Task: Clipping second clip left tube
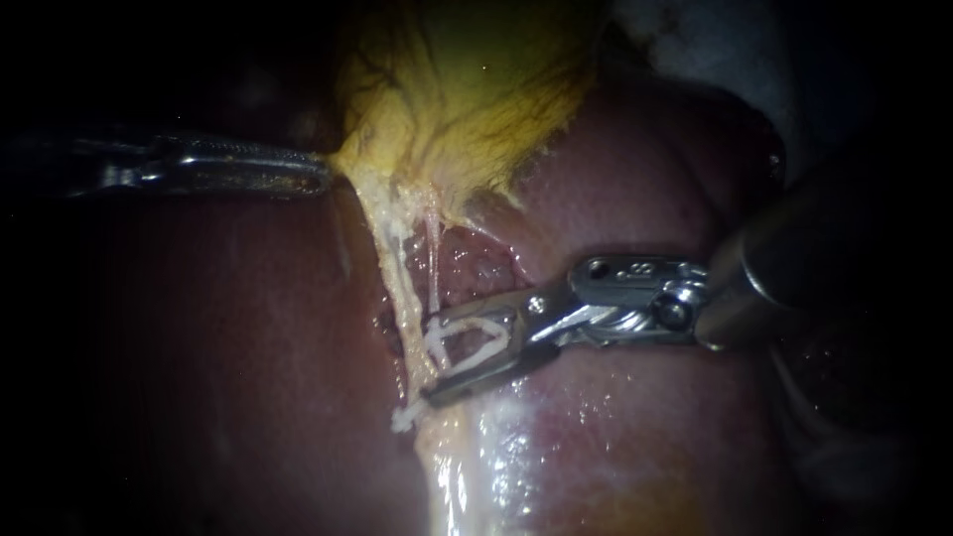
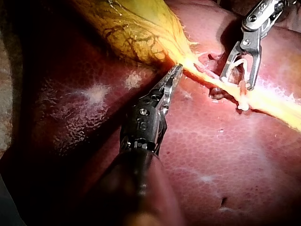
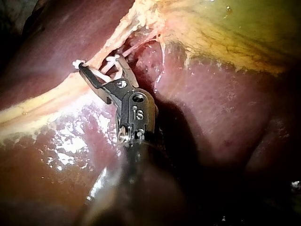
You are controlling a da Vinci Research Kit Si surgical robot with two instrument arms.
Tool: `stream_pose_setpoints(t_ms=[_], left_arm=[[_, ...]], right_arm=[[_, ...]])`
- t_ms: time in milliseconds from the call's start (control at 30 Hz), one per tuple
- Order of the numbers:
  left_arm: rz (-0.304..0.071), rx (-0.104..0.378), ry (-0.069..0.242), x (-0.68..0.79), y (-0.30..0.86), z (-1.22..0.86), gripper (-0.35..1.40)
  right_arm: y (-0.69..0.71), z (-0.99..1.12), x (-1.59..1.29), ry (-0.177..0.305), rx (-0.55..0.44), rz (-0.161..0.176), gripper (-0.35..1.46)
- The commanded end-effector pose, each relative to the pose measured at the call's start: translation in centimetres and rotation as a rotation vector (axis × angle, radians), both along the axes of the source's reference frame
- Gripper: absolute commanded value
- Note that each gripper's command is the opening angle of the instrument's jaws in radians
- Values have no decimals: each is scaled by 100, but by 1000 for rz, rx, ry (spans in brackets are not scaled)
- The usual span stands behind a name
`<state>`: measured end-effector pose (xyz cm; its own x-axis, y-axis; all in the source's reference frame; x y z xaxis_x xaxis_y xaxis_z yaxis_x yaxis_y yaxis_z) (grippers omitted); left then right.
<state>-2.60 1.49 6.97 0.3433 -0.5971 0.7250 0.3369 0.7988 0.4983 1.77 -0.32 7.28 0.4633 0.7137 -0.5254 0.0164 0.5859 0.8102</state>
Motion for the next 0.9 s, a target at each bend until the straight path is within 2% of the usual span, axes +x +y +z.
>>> stream_pose_setpoints(t_ms=[33, 333, 500, 667, 800, 900], left_arm=[[0, 0, 0, 0, 0, 0, -35], [0, 0, 0, 0, 0, 0, -35], [0, 0, 0, 0, 0, 0, -35], [0, 0, 0, 0, 0, 0, -35], [0, 0, 0, 0, 0, -1, -35], [0, 0, 0, 0, 0, 0, -35]], right_arm=[[1, -2, -3, 1, 1, -1, 52], [8, -28, -23, 16, 19, -6, 52], [13, -45, -25, 53, 41, 13, 52], [19, -53, -21, 94, 61, 39, 53], [21, -50, -15, 116, 73, 32, 53], [21, -45, -9, 144, 83, 4, 53]])
